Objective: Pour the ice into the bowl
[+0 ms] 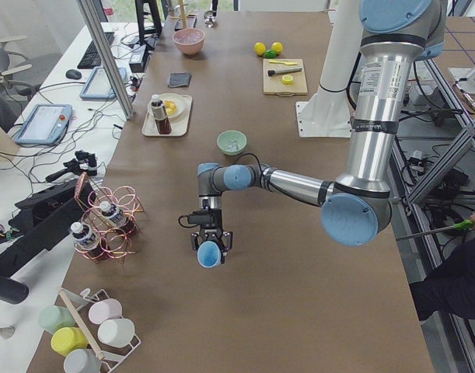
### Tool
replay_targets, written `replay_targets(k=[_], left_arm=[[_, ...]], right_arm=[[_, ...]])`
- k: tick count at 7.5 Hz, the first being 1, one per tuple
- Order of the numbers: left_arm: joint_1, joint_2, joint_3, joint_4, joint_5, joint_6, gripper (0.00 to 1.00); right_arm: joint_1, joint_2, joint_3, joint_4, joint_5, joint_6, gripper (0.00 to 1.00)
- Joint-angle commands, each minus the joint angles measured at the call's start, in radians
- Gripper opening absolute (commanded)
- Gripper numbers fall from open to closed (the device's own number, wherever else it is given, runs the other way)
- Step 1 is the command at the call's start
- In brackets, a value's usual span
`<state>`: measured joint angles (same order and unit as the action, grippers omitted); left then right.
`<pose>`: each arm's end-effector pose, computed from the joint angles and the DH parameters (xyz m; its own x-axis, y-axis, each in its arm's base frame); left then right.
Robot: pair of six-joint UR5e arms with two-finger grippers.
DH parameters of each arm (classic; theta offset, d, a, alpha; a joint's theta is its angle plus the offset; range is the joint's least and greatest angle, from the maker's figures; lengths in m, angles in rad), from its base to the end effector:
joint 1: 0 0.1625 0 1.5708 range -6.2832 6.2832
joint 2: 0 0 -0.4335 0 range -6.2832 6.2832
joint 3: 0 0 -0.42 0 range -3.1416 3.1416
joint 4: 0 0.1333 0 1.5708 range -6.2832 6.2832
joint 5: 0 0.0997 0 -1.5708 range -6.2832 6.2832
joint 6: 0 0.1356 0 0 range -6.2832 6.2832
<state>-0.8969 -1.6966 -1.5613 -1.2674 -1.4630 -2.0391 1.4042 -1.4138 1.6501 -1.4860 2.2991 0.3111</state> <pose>0.2242 -0.5177 0.6948 0.2021 -0.9722 0.1183 0.9588 0.2210 0.1783 -0.0575 -0.6014 0.5569 0.7157 -0.0286 0.6979 -0.0648 0.9921 0.1071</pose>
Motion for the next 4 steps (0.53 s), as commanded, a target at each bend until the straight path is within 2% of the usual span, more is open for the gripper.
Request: replay_targets(k=[1, 4], left_arm=[[0.067, 0.005, 0.111, 0.0, 0.062, 0.007, 0.53], [0.096, 0.046, 0.116, 0.0, 0.092, -0.001, 0.53]], right_arm=[[-0.234, 0.145, 0.089, -0.01, -0.1, 0.399, 0.99], [-0.523, 0.373, 0.056, -0.019, -0.316, 0.742, 0.99]])
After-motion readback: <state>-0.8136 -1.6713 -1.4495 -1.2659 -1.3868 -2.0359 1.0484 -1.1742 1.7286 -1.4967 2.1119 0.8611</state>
